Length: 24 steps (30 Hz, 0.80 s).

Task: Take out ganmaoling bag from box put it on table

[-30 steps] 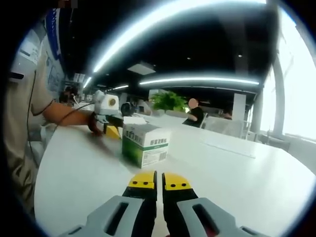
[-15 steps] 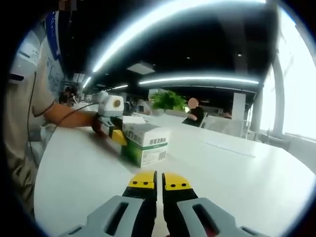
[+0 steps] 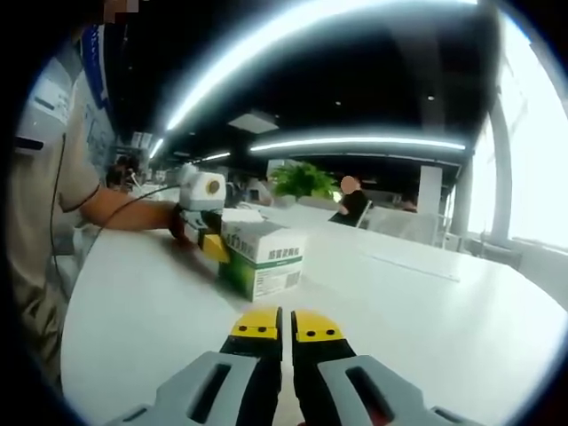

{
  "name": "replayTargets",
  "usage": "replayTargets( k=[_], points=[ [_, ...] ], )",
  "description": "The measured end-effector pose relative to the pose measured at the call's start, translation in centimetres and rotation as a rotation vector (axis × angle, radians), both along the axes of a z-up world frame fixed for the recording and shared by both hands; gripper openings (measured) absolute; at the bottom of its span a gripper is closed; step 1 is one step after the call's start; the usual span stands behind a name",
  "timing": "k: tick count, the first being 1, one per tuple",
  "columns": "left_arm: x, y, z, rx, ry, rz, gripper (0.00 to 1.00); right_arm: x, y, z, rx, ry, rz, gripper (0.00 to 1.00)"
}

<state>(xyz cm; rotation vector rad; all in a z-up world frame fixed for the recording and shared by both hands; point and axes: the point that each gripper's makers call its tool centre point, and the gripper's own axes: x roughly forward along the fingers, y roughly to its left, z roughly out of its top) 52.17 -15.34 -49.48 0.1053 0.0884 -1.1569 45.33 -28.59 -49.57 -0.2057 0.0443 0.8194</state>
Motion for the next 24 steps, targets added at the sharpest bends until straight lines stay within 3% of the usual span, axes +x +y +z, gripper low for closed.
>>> replayTargets(
  k=[24],
  points=[
    [-1.6,0.6,-0.1,0.002,0.013,-0.037,0.47,0.1,0.0,-0.2,0.000,0.008,-0.006,0.00]
  ],
)
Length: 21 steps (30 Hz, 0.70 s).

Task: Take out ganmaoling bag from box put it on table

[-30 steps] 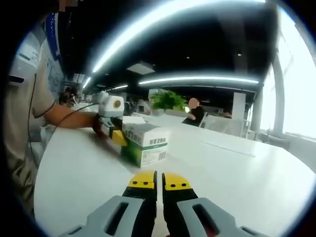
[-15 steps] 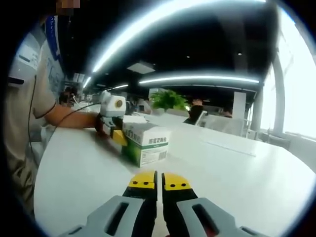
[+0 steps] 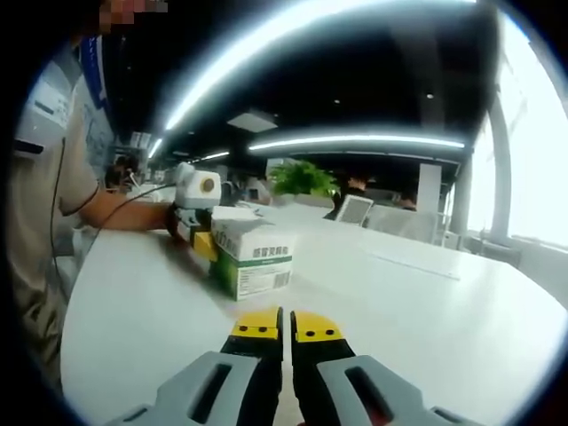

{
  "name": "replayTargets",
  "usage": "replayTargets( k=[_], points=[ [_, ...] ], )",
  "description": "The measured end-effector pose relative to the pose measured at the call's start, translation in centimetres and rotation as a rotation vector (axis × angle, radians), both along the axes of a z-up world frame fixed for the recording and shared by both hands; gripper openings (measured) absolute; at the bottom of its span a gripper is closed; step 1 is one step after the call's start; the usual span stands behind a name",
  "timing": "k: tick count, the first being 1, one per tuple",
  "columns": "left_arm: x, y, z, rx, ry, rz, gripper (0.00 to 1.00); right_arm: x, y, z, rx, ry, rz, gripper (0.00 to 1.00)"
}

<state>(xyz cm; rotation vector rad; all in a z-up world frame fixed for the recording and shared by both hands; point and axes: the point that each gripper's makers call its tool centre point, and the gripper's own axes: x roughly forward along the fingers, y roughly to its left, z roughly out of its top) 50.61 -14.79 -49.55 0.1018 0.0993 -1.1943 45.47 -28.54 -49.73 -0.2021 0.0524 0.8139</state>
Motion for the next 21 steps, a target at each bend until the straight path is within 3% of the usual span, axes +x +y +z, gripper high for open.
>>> replayTargets(
  k=[21],
  points=[
    [-2.9,0.1,-0.1,0.007,0.015,0.003,0.47,0.4,-0.5,-0.1,0.009,0.021,-0.026,0.00]
  ],
)
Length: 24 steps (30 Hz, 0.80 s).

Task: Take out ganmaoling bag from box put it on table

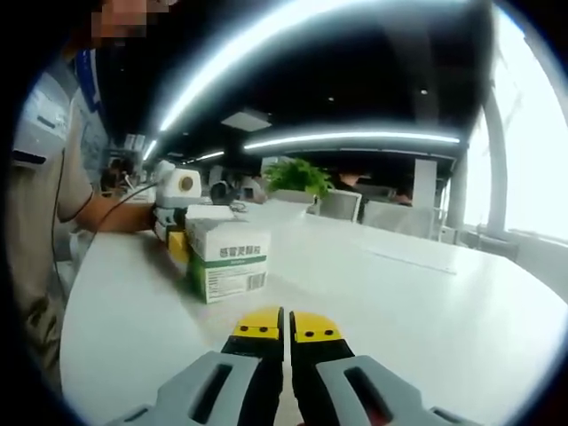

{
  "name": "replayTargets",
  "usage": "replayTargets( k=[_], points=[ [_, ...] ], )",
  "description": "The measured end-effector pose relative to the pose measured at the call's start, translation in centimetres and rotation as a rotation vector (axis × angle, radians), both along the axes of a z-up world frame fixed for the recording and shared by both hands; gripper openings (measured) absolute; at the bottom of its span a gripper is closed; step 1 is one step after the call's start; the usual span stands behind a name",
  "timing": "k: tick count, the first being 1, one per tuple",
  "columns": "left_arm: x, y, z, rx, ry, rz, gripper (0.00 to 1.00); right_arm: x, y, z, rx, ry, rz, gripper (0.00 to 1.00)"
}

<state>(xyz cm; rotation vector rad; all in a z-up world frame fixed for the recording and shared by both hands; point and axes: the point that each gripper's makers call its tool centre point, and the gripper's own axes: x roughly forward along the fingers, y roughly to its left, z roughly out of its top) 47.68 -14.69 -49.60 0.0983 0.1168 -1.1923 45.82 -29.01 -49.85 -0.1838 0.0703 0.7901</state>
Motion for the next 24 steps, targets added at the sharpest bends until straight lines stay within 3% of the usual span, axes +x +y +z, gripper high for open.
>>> replayTargets(
  k=[15,18,24],
  points=[
    [-0.71,-0.57,0.04,-0.013,-0.008,-0.025,0.49,0.23,-0.37,-0.07,0.003,0.011,-0.018,0.00],
    [-0.44,-0.65,0.00,-0.013,-0.013,-0.022,0.53,0.20,-0.33,-0.13,-0.001,0.013,-0.017,0.00],
    [-0.24,-1.00,-0.05,-0.024,0.040,-0.053,0.54,0.14,-0.15,-0.18,-0.003,0.014,-0.005,0.00]
  ],
)
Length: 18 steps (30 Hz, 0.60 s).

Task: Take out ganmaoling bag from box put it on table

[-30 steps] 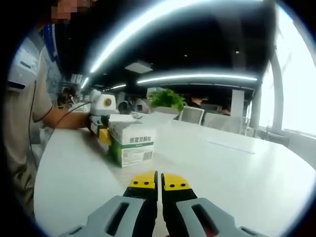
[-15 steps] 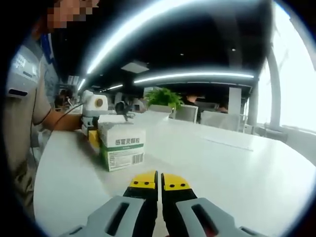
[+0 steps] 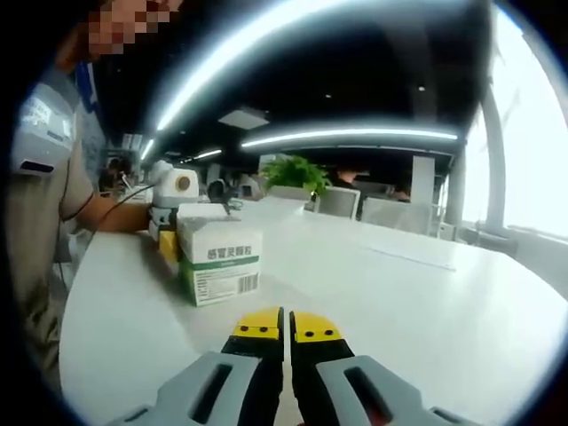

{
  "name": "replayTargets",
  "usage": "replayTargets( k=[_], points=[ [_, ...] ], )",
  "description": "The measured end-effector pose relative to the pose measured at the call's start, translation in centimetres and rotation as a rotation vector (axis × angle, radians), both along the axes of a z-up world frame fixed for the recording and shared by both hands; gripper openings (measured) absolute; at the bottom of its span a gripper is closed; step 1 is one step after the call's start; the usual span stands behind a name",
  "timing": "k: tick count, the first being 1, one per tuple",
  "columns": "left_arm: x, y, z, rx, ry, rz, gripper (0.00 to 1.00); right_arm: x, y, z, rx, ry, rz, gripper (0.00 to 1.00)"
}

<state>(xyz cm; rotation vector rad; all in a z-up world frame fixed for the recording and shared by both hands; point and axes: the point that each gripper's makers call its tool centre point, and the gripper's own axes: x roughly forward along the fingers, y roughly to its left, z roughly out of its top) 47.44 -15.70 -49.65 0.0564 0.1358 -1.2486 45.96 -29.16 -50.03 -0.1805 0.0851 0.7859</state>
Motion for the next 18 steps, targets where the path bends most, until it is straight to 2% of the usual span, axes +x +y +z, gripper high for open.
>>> replayTargets(
  k=[7,18],
  points=[
    [0.20,-0.98,-0.13,-0.011,0.032,-0.050,0.53,-0.04,0.15,-0.10,-0.005,0.002,0.009,0.00],
    [-0.12,-0.83,-0.24,-0.009,0.004,-0.049,0.52,-0.12,0.12,0.43,0.013,-0.014,0.003,0.00]
  ],
)
